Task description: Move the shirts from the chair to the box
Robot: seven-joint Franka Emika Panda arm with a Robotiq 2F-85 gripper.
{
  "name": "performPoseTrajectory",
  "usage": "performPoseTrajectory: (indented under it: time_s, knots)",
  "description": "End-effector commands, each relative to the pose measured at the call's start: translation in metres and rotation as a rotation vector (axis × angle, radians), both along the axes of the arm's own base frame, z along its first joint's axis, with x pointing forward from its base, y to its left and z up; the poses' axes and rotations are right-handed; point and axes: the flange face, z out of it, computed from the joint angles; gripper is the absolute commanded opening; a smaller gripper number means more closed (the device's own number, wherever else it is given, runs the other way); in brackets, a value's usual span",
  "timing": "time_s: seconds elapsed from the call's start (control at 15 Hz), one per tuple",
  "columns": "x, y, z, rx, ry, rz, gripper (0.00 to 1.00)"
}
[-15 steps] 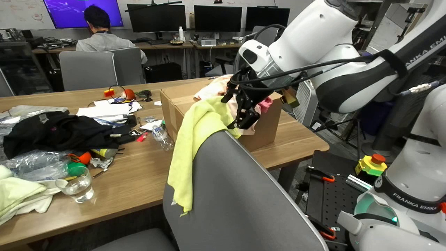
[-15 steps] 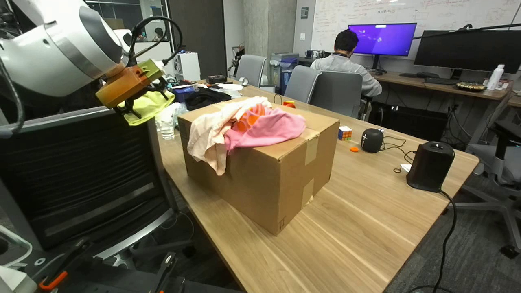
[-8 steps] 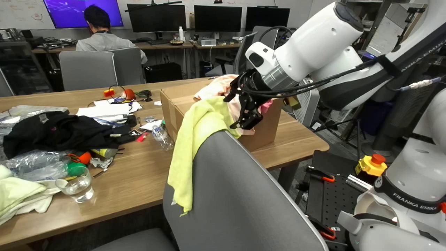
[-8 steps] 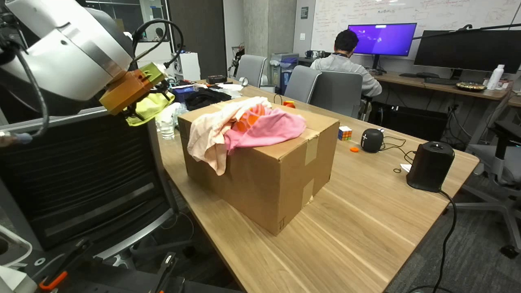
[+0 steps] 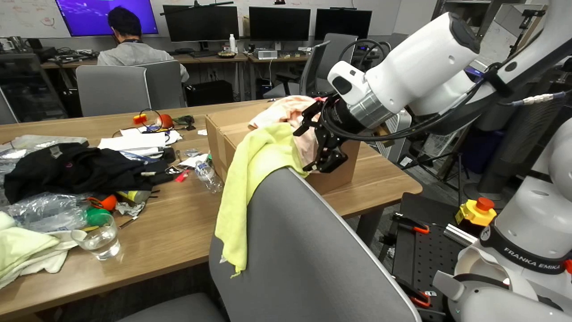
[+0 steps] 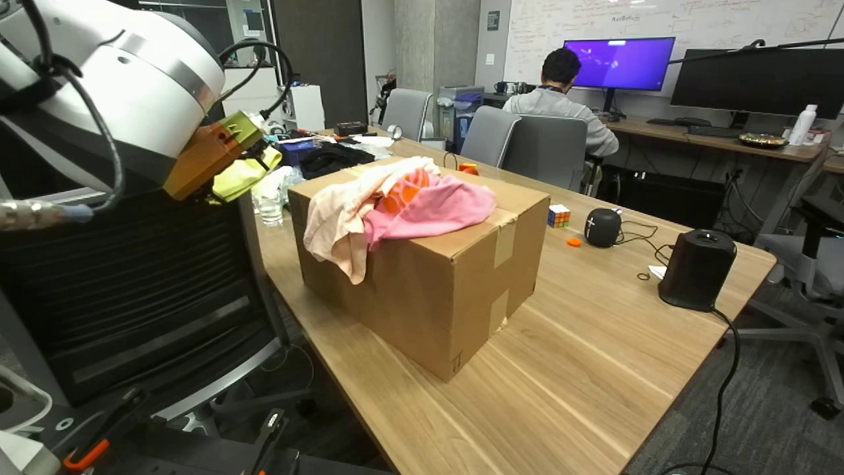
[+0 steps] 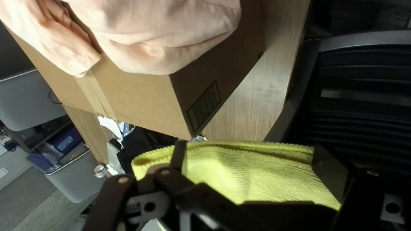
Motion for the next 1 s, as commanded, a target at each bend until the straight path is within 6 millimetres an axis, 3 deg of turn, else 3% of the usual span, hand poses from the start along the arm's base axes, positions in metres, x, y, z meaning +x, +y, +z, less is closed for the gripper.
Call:
performPoseTrajectory:
  time_s: [0.0,0.47,0.93]
  knots:
    - [-0.015,0.002,0.013,0.015,-0.044,0.031,1.00]
    - [-0.039,0.016,0.027,0.043,-0.078,0.085,1.00]
    - [-0.060,0.030,0.014,0.057,-0.055,0.100,1.00]
